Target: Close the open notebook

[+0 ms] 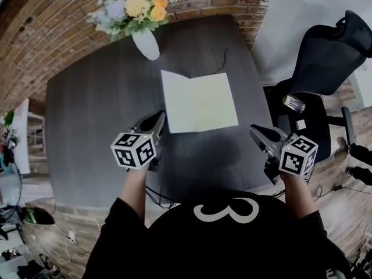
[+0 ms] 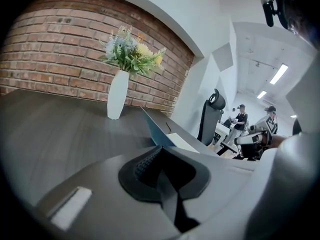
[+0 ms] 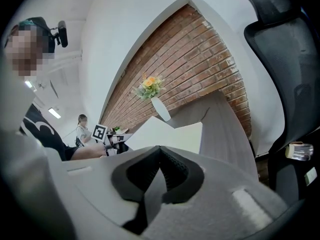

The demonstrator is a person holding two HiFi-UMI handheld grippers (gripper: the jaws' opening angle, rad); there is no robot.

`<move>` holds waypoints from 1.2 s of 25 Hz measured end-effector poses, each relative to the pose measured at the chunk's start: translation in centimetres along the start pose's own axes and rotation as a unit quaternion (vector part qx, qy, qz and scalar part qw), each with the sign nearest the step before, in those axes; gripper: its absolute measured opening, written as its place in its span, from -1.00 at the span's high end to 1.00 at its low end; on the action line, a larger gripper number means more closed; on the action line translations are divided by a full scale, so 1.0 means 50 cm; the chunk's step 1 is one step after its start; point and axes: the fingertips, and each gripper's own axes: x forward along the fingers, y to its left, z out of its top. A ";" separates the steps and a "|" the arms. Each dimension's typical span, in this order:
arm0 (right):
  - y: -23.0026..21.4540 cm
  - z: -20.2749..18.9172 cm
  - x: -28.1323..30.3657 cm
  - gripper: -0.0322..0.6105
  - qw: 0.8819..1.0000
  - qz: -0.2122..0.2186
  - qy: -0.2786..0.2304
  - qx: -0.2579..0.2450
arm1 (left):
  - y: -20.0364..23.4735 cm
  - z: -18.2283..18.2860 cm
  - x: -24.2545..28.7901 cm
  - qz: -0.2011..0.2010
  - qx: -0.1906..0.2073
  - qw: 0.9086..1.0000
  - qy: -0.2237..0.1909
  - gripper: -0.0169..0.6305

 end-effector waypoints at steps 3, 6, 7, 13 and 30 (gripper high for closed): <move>-0.005 -0.006 -0.003 0.89 1.000 -0.007 0.000 0.003 | -0.001 0.004 0.008 -0.009 -0.003 1.000 -0.006 0.89; -0.008 -0.013 -0.009 0.89 1.000 -0.013 0.000 0.007 | -0.011 0.009 0.012 -0.020 -0.006 1.000 -0.013 0.89; -0.010 -0.016 -0.010 0.89 1.000 -0.013 -0.001 0.009 | -0.016 0.010 0.013 -0.024 -0.007 1.000 -0.015 0.89; -0.014 -0.019 -0.019 0.89 1.000 -0.023 -0.004 0.012 | -0.048 0.029 0.032 -0.043 0.000 0.999 -0.024 0.89; -0.021 -0.030 -0.029 0.89 0.999 -0.027 -0.018 0.014 | -0.157 0.008 0.133 -0.073 0.065 0.995 0.010 0.89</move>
